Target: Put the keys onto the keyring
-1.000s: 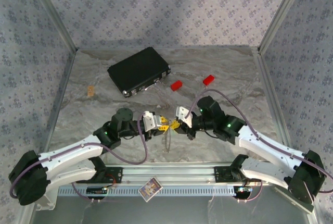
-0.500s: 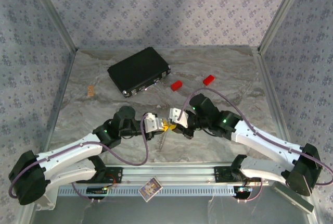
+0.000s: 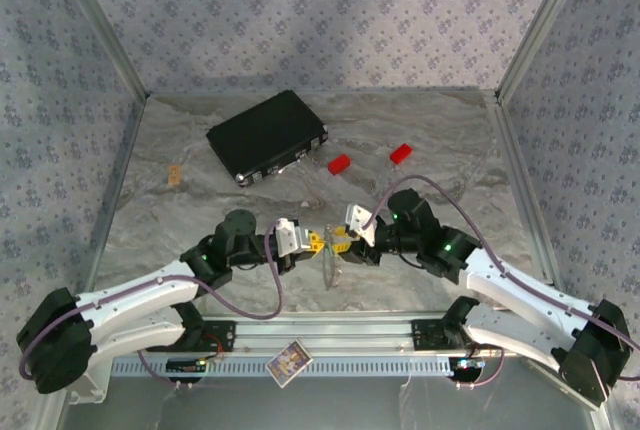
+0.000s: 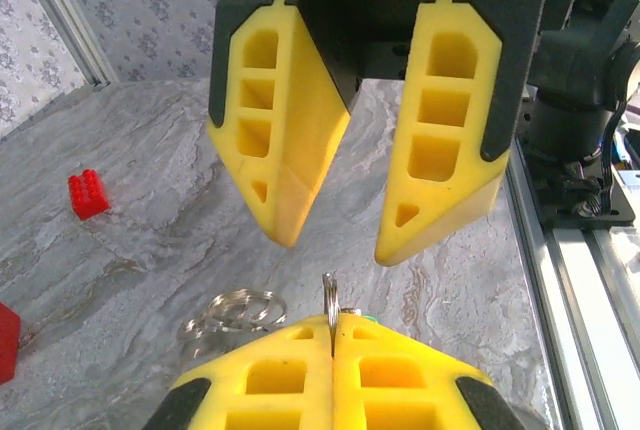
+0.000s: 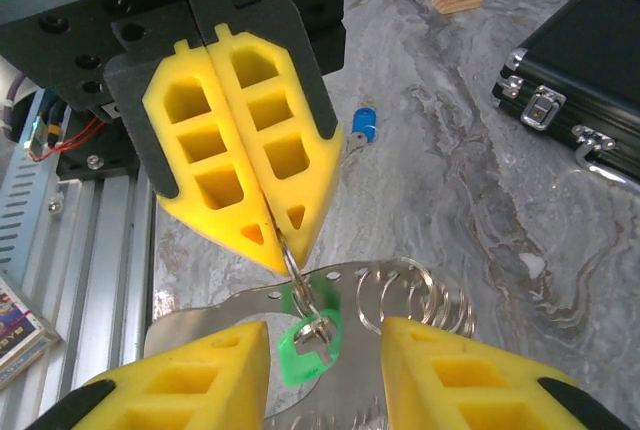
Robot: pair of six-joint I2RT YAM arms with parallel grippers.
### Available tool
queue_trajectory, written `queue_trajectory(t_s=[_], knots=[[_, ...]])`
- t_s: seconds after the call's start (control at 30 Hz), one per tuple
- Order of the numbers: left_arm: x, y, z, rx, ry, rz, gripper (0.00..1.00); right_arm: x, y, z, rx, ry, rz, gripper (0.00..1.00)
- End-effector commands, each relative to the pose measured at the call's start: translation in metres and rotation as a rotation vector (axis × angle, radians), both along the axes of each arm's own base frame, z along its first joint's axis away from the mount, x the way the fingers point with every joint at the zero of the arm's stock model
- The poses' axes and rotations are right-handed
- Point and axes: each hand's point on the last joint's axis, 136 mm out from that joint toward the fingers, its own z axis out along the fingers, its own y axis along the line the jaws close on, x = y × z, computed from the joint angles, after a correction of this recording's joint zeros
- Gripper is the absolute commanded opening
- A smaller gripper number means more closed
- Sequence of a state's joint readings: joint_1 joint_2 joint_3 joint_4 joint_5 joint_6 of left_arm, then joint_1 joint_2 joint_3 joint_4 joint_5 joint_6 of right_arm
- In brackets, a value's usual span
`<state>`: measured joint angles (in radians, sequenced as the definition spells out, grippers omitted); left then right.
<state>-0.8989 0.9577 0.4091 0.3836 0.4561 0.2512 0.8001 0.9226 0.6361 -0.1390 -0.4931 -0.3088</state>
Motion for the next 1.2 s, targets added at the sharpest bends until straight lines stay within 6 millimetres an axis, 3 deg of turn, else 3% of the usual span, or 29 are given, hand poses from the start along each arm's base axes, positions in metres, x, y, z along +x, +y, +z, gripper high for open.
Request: queue_trajectory(t_s=[0.0, 0.6, 0.77, 0.93, 1.17], knots=[[0.000, -0.005, 0.035, -0.145, -0.039, -0.011, 0.00, -0.003, 0.005, 0.010, 0.070, 0.011, 0.021, 0.36], [-0.008, -0.007, 0.031, -0.155, -0.014, -0.053, 0.00, 0.001, 0.013, 0.011, 0.080, 0.018, 0.044, 0.21], [-0.008, -0.007, 0.031, -0.146, -0.012, -0.055, 0.00, 0.000, 0.012, 0.011, 0.074, 0.020, 0.045, 0.03], [0.000, -0.006, 0.025, -0.066, -0.020, -0.019, 0.18, -0.001, 0.007, 0.009, 0.028, 0.017, 0.043, 0.00], [0.005, -0.003, 0.012, 0.080, -0.011, -0.001, 0.19, -0.002, 0.002, 0.000, -0.095, 0.008, 0.059, 0.00]])
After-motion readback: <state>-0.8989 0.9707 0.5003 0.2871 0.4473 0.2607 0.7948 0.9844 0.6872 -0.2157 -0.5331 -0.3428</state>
